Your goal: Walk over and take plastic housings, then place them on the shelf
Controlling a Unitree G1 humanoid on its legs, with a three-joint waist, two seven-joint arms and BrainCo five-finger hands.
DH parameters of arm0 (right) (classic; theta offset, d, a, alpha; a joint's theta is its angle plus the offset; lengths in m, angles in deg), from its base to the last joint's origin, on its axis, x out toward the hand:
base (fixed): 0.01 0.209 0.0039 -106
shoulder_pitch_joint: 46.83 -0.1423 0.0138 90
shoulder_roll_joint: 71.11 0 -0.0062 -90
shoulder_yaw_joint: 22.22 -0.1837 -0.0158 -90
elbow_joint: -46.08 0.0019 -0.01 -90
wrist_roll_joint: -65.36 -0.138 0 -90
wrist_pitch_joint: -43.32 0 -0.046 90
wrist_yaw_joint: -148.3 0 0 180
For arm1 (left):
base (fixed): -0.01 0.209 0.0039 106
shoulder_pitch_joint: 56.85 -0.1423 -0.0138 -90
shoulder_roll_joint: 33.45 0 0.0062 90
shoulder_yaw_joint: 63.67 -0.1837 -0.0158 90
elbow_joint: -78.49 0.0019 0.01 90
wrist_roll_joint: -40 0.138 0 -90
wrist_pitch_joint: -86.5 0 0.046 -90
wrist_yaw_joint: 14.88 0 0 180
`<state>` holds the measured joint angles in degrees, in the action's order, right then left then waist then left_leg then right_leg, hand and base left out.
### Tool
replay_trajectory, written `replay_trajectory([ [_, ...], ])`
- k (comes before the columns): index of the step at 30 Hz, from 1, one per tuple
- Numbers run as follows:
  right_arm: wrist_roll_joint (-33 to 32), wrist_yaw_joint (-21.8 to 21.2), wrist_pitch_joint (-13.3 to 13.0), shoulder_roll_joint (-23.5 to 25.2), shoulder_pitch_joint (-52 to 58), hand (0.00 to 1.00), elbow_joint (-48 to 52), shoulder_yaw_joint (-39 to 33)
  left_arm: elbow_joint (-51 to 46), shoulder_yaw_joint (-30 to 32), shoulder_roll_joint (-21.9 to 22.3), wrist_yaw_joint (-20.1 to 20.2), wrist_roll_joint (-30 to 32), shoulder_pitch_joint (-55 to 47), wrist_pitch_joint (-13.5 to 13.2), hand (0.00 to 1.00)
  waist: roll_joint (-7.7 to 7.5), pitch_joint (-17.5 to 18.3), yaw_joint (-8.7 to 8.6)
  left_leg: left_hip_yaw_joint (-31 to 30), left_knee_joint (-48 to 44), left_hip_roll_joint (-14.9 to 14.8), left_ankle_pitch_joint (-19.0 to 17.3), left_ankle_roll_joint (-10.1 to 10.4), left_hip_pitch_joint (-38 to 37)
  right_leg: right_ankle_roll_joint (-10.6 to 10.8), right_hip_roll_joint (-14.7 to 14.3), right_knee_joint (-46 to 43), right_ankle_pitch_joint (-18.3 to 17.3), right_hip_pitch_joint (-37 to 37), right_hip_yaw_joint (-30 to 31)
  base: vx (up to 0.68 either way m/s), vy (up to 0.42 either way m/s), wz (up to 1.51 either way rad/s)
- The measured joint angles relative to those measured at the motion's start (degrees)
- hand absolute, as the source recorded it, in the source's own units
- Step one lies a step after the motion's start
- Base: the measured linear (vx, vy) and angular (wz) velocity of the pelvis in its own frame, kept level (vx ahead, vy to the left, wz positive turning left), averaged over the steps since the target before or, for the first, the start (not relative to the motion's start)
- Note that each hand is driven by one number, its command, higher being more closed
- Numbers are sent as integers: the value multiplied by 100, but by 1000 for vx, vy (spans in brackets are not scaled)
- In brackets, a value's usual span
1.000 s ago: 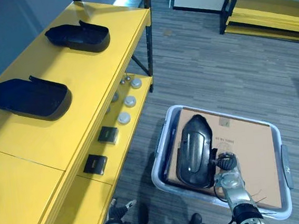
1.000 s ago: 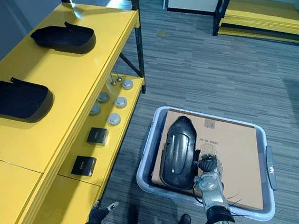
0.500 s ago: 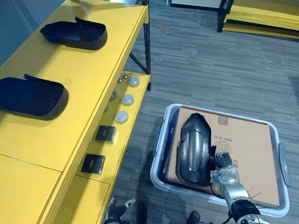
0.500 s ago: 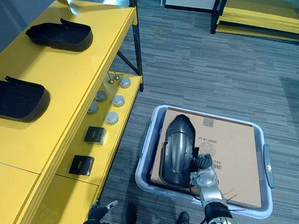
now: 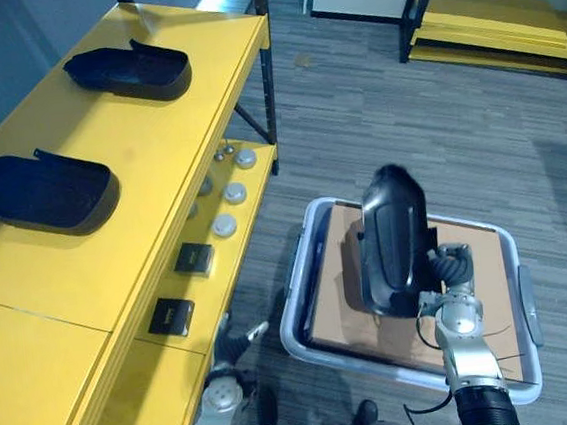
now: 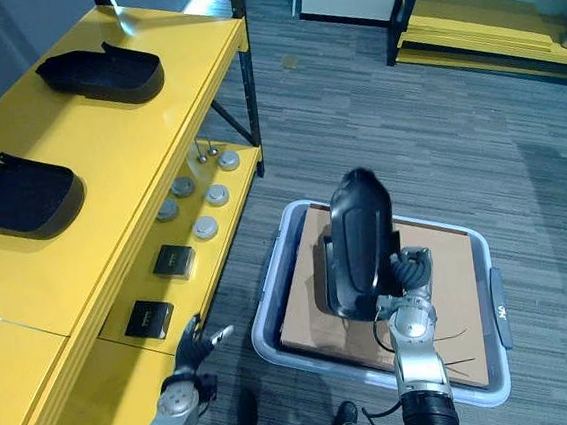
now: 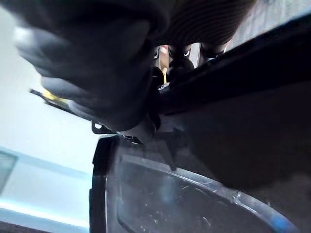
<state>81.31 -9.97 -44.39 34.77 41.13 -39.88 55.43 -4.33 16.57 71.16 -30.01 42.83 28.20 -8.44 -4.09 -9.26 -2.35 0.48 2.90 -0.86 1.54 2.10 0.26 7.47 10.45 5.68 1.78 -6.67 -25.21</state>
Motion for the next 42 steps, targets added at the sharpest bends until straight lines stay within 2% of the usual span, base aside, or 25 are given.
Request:
replay_trajectory([
  [5,296,191,-164,-41,21,100,628,391,-1133,-523,9,-142,-224,272,-223,0,16,9,-3,96,-112,-20,-61,-16,-12,-7,-13,-1,-3,-7,97,-19,-3,-9],
  [11,607,161,-324,-38,24,100,944,1504,-1354,-1227,55,-276,-179,743,-284,0,196,186,-13,287,-181,-19,-130,-35,-116,-11,6,-52,-1,-5,322,-5,11,-18],
  [15,598,133,-456,-5,32,100,1109,2038,-1354,-1481,98,-463,90,959,-234,0,201,208,-24,358,-167,-19,-132,-33,-186,-15,-6,-74,2,-12,399,-32,-1,-11],
  [22,368,111,-501,100,312,100,1353,2388,-1311,-1559,123,-899,446,1001,-26,0,201,245,-39,451,-156,-23,-161,-52,-243,-41,-5,-87,23,2,522,-41,-2,-8],
  [26,251,143,-500,84,455,100,1356,2454,-1087,-1636,122,-1063,446,1007,-22,0,180,485,-44,470,-116,-22,-160,-52,-256,-42,-12,-54,26,4,539,-3,-5,-2],
  [36,220,306,-503,-93,465,100,1361,2729,-776,-1685,105,-1423,152,1119,-24,0,133,575,-57,512,-111,-25,-160,-52,-278,-51,-14,-45,49,11,597,-25,-9,-3],
  [42,205,464,-511,-92,464,100,1361,2951,-769,-1722,112,-1852,-261,1100,-30,0,94,600,-52,490,-97,-23,-159,-53,-275,-50,-15,-43,49,9,581,0,0,0],
])
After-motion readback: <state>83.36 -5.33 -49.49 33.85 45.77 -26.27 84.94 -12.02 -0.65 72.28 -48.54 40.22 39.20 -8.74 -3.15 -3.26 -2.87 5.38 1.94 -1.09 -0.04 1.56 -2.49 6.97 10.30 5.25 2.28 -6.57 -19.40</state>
